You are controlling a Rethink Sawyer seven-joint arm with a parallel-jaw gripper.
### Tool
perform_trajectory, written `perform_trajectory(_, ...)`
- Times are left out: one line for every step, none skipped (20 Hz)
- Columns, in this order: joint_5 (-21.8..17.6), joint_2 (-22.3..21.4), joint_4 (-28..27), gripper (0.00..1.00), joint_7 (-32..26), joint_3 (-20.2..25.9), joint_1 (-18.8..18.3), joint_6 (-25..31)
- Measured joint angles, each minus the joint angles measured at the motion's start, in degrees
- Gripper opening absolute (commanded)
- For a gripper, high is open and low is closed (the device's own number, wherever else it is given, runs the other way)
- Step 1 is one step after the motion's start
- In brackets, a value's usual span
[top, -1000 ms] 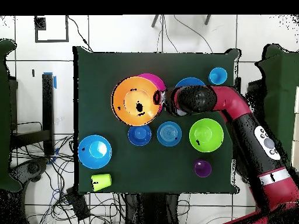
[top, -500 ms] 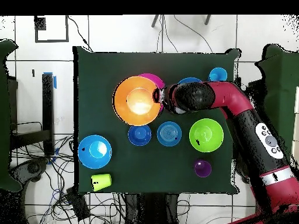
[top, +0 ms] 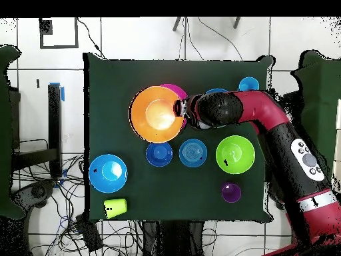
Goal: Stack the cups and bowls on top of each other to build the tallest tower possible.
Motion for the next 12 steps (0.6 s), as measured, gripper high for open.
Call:
perform_trajectory(0.00,0.02,-0.01,0.00,0.00,-0.01,-0.01,0.00)
perform_trajectory(-0.01,0.10,-0.01,0.00,0.00,-0.02,-0.01,0.00)
perform_trajectory(0.00,0.22,-0.02,0.00,0.00,-0.02,-0.03,0.00)
perform_trajectory(0.00,0.27,-0.01,0.00,0.00,-0.02,-0.04,0.00)
perform_trajectory(0.00,0.32,-0.01,0.00,0.00,-0.02,-0.05,0.00)
perform_trajectory(0.00,0.54,-0.02,0.00,-0.01,-0.02,-0.12,0.00)
perform_trajectory(-0.01,0.69,-0.02,0.00,-0.01,-0.02,-0.18,0.00)
perform_trajectory(-0.01,0.84,-0.02,0.00,-0.01,-0.02,-0.23,0.00)
perform_trajectory(0.00,1.09,-0.02,0.00,-0.01,-0.02,-0.32,0.00)
perform_trajectory(0.00,1.49,-0.02,0.00,-0.01,-0.02,-0.44,0.00)
perform_trajectory(0.00,1.69,-0.02,0.00,-0.01,-0.02,-0.50,0.00)
perform_trajectory(0.00,1.79,-0.02,0.00,-0.01,-0.02,-0.53,0.00)
